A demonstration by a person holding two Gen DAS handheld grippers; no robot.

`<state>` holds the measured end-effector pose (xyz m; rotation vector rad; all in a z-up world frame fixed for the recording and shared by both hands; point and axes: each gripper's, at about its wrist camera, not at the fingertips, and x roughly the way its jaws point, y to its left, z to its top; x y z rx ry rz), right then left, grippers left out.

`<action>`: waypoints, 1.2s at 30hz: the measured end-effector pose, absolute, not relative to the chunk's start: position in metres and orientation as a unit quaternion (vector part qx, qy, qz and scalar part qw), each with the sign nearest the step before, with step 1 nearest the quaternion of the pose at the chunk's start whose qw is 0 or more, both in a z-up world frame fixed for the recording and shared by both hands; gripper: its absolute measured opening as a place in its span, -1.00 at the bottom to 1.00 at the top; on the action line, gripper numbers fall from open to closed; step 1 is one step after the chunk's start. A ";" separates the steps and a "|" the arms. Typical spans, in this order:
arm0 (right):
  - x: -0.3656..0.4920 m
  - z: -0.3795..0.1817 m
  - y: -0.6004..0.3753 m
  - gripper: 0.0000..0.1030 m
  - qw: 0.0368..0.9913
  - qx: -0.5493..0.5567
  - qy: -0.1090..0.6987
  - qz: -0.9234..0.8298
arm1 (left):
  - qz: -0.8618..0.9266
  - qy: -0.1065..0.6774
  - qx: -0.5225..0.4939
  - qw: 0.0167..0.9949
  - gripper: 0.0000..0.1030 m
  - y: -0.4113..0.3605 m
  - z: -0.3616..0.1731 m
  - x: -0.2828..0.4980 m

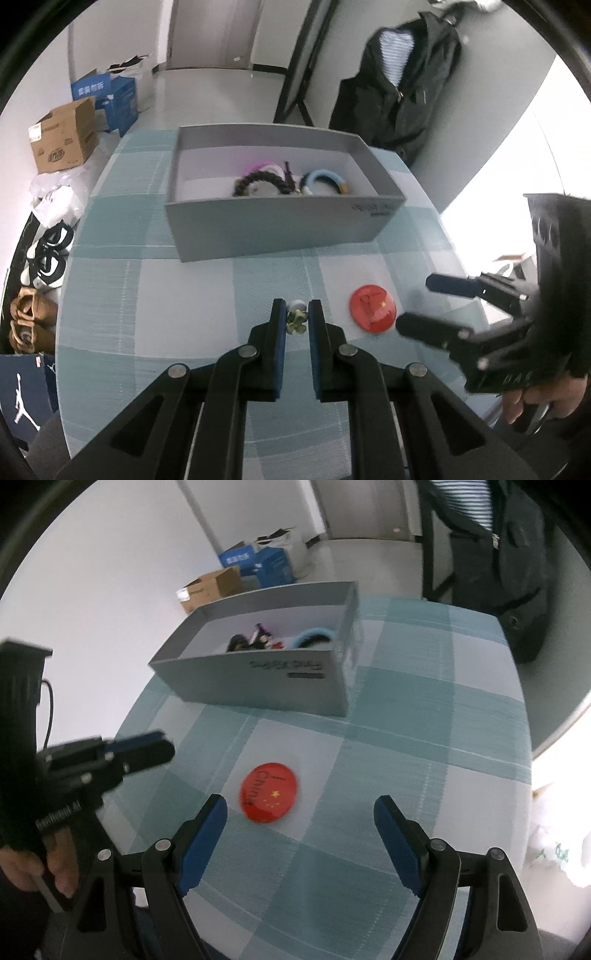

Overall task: Organize jewelry
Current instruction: 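Grasp the small flower charm with the left tool while the right tool grasps the red China badge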

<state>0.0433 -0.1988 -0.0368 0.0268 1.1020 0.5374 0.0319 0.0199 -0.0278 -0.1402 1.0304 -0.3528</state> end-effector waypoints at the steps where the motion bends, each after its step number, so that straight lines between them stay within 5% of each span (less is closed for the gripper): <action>1: 0.043 -0.037 -0.195 0.58 0.816 0.007 0.517 0.257 | -0.167 0.489 -0.071 0.853 -0.86 0.021 -0.027 0.033; 19: 0.035 -0.050 -0.144 0.43 0.821 -0.126 0.503 0.237 | -0.144 0.487 -0.094 0.856 -0.86 0.042 -0.027 0.046; 22: 0.036 -0.050 -0.142 0.34 0.823 -0.129 0.501 0.233 | -0.142 0.483 -0.090 0.859 -0.85 0.044 -0.026 0.045; 27: 0.034 -0.046 -0.130 -0.19 0.817 -0.146 0.498 0.252 | -0.137 0.482 -0.091 0.860 -0.86 0.047 -0.027 0.046; 36: 0.037 -0.044 -0.135 -0.19 0.812 -0.118 0.508 0.264 | -0.134 0.477 -0.092 0.864 -0.85 0.050 -0.025 0.046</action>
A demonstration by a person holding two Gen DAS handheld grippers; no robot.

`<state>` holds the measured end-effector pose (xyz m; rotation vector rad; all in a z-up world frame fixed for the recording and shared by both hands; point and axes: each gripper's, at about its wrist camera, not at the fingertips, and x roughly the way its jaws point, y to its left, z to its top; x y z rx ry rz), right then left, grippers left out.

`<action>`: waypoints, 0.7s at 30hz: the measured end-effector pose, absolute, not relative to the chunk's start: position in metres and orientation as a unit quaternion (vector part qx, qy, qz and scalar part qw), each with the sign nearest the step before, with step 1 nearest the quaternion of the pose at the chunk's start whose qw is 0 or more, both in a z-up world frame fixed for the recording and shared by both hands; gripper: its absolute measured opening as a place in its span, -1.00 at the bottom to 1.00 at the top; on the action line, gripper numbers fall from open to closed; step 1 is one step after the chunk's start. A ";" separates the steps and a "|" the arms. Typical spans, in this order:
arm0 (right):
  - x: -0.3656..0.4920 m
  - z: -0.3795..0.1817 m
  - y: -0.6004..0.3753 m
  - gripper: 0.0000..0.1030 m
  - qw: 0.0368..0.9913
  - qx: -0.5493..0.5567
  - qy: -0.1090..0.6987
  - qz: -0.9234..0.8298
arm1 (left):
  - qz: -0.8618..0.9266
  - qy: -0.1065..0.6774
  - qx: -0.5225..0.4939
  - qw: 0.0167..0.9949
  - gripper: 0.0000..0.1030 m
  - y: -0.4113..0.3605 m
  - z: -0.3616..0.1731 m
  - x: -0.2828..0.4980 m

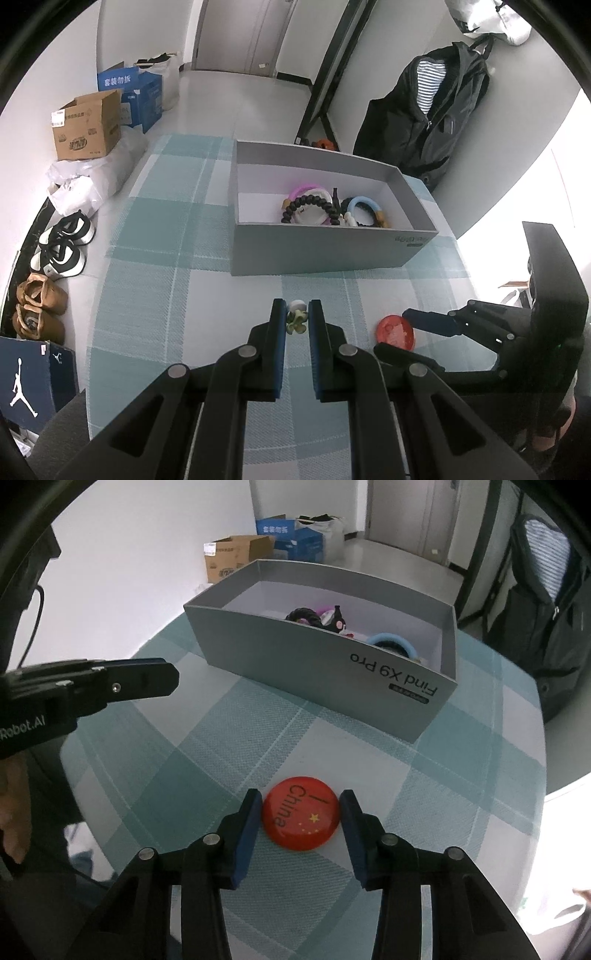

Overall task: Organize jewelry
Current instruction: 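Grasp the small flower charm with the left tool while the right tool grasps the red China badge, then carry the flower charm and red badge into the gray box and open both tools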

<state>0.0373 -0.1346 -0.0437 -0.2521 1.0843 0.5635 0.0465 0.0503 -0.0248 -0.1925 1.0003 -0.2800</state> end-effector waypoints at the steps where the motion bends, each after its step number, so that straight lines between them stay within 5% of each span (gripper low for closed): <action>1: 0.038 -0.043 -0.135 -0.19 0.812 -0.114 0.507 0.266 | -0.133 0.477 -0.092 0.864 -0.85 0.050 -0.024 0.046; 21: 0.064 0.016 -0.170 -0.19 0.838 0.055 0.452 0.300 | -0.147 0.464 -0.095 0.868 -0.85 0.045 -0.005 0.060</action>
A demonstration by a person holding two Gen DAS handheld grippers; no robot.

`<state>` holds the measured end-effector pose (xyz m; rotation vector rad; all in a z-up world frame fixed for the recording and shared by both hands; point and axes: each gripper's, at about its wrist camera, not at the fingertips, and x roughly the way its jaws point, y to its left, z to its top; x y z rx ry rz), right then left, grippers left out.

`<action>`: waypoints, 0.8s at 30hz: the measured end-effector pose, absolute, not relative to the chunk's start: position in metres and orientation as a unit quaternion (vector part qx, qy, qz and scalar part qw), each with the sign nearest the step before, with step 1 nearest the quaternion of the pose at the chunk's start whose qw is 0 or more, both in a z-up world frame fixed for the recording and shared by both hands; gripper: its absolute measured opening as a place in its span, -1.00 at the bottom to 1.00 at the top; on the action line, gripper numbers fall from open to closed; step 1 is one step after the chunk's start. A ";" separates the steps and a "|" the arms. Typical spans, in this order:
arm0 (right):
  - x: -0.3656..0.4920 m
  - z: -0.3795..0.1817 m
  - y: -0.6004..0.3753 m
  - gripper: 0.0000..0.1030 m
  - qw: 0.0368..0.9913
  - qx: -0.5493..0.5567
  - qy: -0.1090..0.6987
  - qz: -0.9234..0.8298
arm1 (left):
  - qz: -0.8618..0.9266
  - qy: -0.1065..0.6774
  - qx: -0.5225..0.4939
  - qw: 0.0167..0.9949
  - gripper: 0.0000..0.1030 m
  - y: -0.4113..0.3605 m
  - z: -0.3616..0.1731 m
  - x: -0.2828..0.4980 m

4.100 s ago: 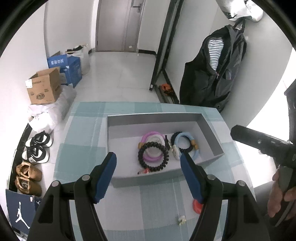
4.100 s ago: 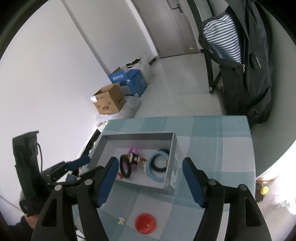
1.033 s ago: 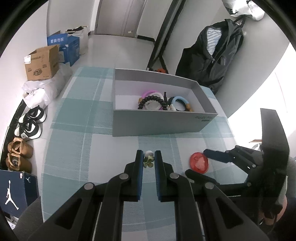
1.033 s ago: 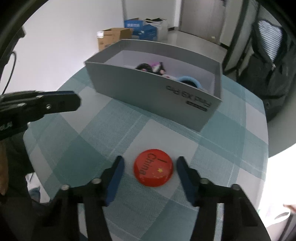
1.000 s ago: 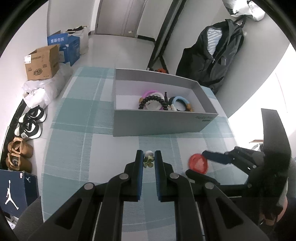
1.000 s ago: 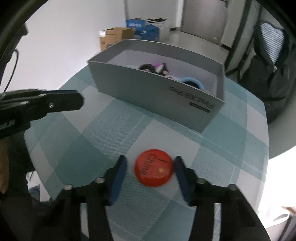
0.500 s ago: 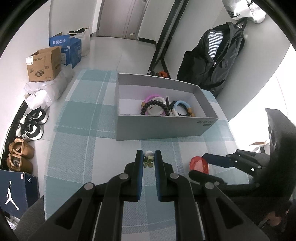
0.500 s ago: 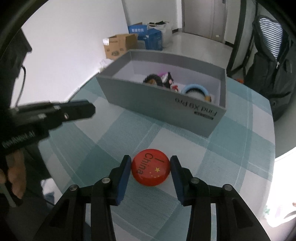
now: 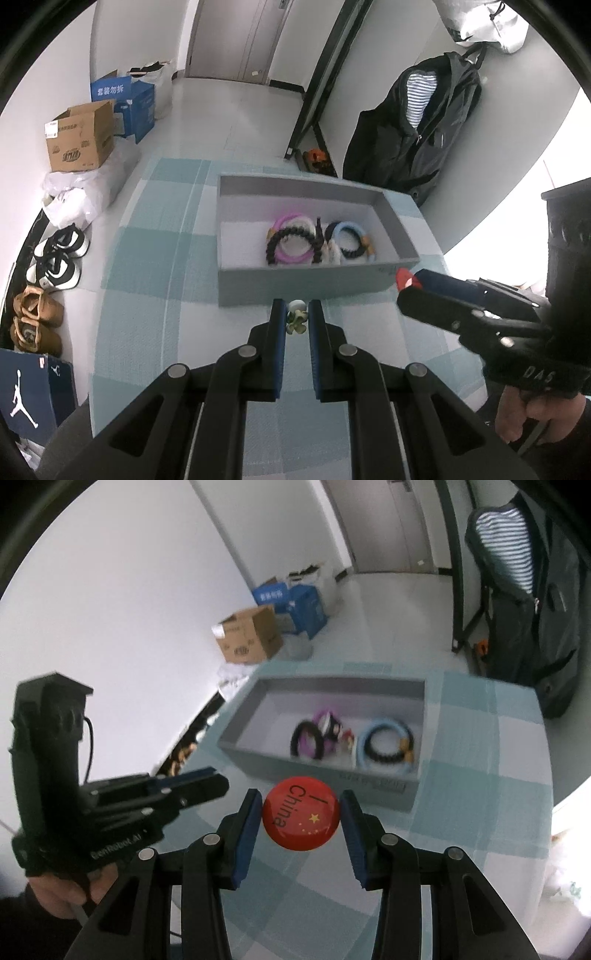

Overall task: Organize jewelry
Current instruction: 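Carry the flower charm and red badge into the gray box and open both tools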

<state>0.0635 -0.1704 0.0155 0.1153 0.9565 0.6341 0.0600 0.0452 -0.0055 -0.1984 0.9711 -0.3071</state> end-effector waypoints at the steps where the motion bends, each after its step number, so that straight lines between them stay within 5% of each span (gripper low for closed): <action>1: 0.065 0.019 -0.172 -0.19 0.839 0.059 0.451 0.300 | -0.144 0.462 -0.093 0.870 -0.85 0.047 -0.004 0.063; 24: 0.134 0.032 -0.169 -0.19 0.848 0.094 0.433 0.292 | -0.143 0.481 -0.088 0.860 -0.85 0.040 -0.003 0.125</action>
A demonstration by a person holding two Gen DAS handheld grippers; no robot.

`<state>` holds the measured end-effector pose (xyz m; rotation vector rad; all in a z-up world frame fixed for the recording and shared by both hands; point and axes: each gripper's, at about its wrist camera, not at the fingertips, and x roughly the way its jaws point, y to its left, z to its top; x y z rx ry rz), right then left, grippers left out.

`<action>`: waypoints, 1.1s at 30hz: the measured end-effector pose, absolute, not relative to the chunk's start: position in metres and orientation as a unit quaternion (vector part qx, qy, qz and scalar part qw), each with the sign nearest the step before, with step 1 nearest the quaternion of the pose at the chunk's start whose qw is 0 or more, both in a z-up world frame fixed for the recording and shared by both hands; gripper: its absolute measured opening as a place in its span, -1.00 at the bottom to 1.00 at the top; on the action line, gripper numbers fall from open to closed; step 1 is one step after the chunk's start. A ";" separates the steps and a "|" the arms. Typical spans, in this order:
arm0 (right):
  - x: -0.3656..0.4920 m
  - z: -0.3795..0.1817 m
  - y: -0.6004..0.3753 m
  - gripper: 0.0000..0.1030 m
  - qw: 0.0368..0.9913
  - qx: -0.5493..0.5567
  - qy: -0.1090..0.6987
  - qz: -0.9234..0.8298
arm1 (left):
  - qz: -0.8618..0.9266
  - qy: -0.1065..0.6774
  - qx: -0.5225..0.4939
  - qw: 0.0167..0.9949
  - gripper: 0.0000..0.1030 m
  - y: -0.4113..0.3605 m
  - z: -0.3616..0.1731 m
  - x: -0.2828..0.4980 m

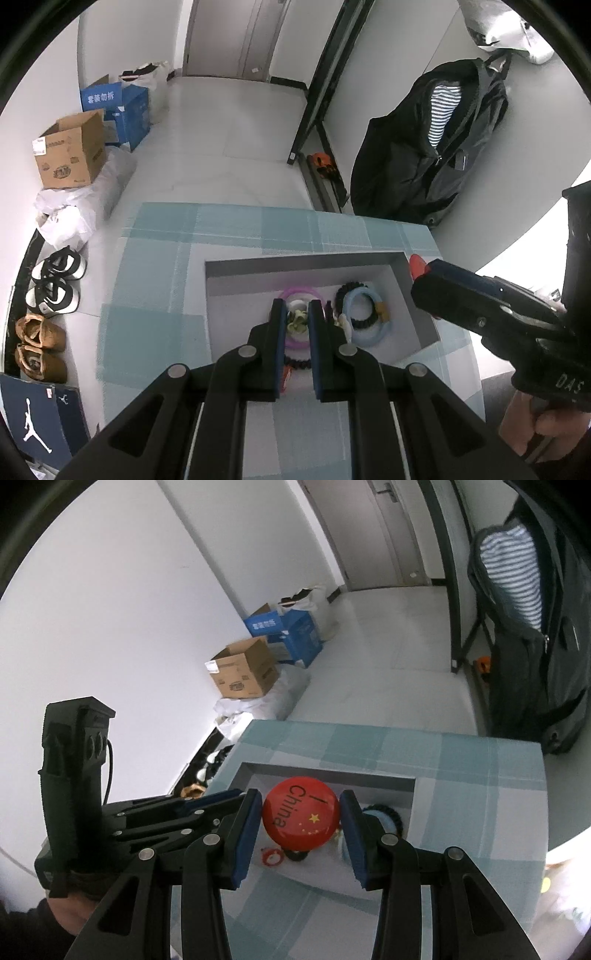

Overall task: Organize jewelry
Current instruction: 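Carry the flower charm and red badge into the gray box and open both tools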

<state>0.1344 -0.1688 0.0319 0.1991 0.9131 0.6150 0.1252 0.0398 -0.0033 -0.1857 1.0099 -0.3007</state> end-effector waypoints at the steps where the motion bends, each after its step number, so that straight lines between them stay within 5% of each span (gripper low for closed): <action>1: 0.137 0.029 -0.169 -0.19 0.845 0.099 0.438 0.290 | -0.144 0.484 -0.088 0.859 -0.85 0.039 -0.005 0.127; 28: 0.154 0.003 -0.166 -0.15 0.832 0.106 0.482 0.256 | -0.180 0.506 -0.111 0.837 -0.84 0.033 -0.025 0.150; 33: 0.154 0.004 -0.172 -0.15 0.832 0.119 0.481 0.249 | -0.181 0.495 -0.117 0.842 -0.06 0.035 -0.023 0.145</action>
